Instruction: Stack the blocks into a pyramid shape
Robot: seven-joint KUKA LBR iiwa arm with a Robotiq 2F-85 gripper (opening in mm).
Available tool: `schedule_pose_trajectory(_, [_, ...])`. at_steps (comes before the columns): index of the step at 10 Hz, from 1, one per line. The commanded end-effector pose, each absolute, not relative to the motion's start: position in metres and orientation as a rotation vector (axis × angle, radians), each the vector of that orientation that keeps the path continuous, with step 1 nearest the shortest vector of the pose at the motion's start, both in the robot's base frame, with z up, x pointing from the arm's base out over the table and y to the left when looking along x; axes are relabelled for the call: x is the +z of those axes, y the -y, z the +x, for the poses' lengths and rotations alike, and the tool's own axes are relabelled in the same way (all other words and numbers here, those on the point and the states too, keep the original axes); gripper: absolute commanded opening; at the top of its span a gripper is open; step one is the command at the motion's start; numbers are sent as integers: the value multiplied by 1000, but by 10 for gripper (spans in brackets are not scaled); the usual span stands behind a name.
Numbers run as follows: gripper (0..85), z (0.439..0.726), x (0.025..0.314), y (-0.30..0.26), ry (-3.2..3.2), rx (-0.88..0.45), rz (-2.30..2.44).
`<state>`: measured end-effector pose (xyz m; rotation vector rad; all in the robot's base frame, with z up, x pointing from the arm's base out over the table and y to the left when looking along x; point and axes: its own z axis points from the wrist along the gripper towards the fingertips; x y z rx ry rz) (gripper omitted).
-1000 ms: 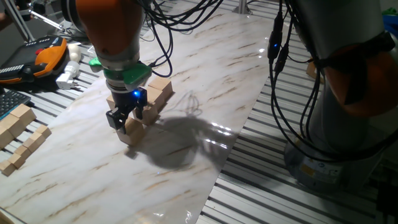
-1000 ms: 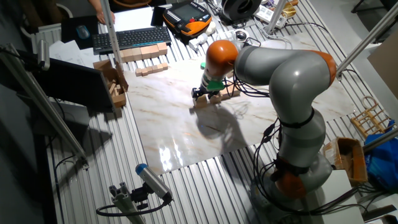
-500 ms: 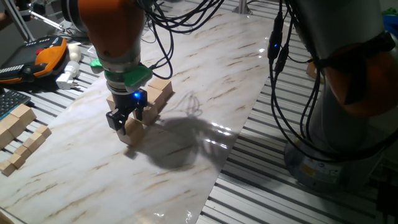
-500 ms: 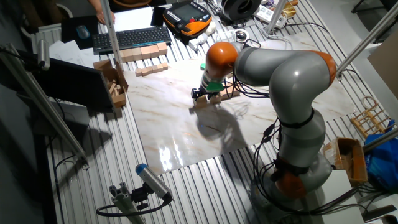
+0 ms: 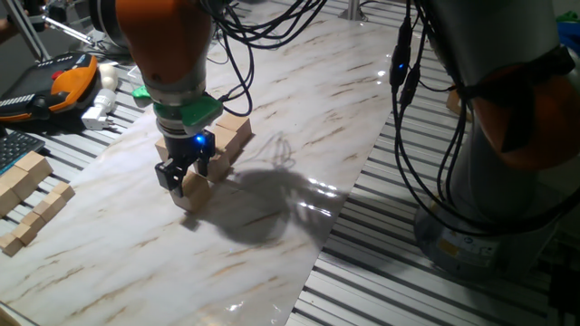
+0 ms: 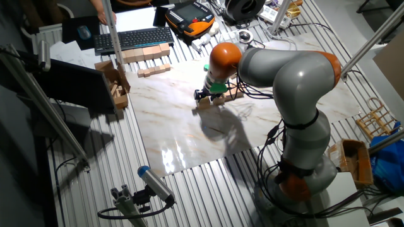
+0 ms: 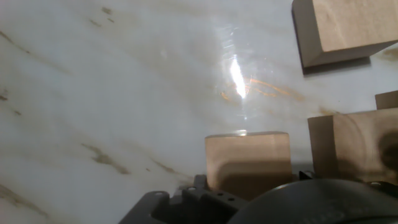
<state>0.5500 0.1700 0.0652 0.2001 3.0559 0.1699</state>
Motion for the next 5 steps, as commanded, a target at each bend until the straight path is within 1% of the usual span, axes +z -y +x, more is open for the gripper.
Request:
schedule_pose_trajectory(1, [680, 550, 65, -170, -3056, 161, 195])
schedule_pose_trajectory(3, [680, 550, 65, -170, -3042, 128, 173])
schedule_pose_trajectory(5, [680, 550, 65, -170, -3037, 34, 159])
